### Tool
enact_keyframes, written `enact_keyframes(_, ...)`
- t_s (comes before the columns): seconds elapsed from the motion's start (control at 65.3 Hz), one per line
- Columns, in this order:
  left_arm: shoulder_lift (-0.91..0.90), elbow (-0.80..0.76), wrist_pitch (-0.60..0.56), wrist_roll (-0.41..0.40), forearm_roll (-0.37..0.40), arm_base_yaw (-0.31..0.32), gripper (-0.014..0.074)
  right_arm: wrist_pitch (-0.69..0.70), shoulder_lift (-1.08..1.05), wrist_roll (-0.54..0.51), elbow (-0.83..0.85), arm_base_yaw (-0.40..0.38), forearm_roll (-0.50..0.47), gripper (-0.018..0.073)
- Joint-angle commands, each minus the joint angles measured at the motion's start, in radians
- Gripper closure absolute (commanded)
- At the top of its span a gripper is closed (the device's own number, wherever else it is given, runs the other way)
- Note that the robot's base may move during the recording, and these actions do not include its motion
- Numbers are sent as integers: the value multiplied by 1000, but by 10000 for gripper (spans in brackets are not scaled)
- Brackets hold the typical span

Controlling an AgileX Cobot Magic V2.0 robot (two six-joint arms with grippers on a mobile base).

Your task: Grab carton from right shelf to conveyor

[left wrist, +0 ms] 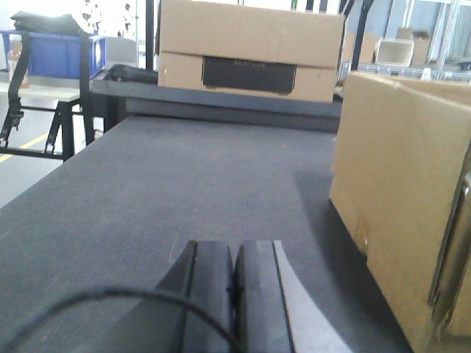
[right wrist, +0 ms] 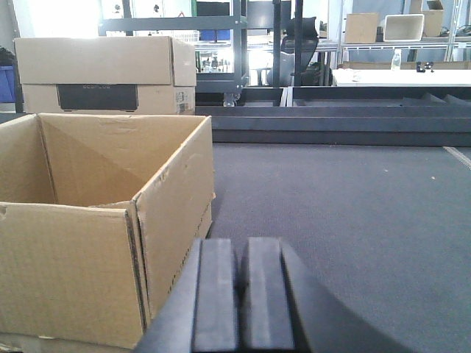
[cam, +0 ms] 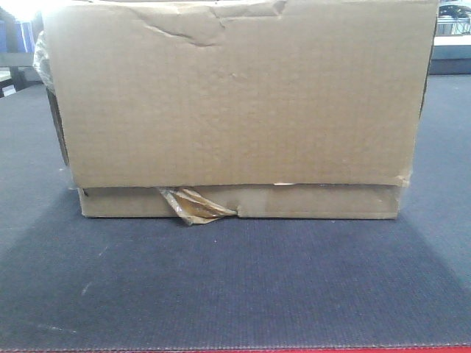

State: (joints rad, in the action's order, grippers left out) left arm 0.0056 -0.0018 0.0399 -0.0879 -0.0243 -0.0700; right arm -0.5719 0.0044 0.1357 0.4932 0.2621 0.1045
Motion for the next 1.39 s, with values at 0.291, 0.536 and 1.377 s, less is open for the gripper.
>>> enact_keyframes(0.291, -6, 2, -34, 7, 17, -5, 615, 34, -4, -4, 0, -2, 8, 634)
enact_keyframes(0.536, -6, 2, -34, 7, 17, -5, 615, 34, -4, -4, 0, -2, 8, 634)
enact_keyframes(1.377, -6, 2, -34, 7, 17, -5, 615, 345, -4, -161, -345, -259, -135, 634)
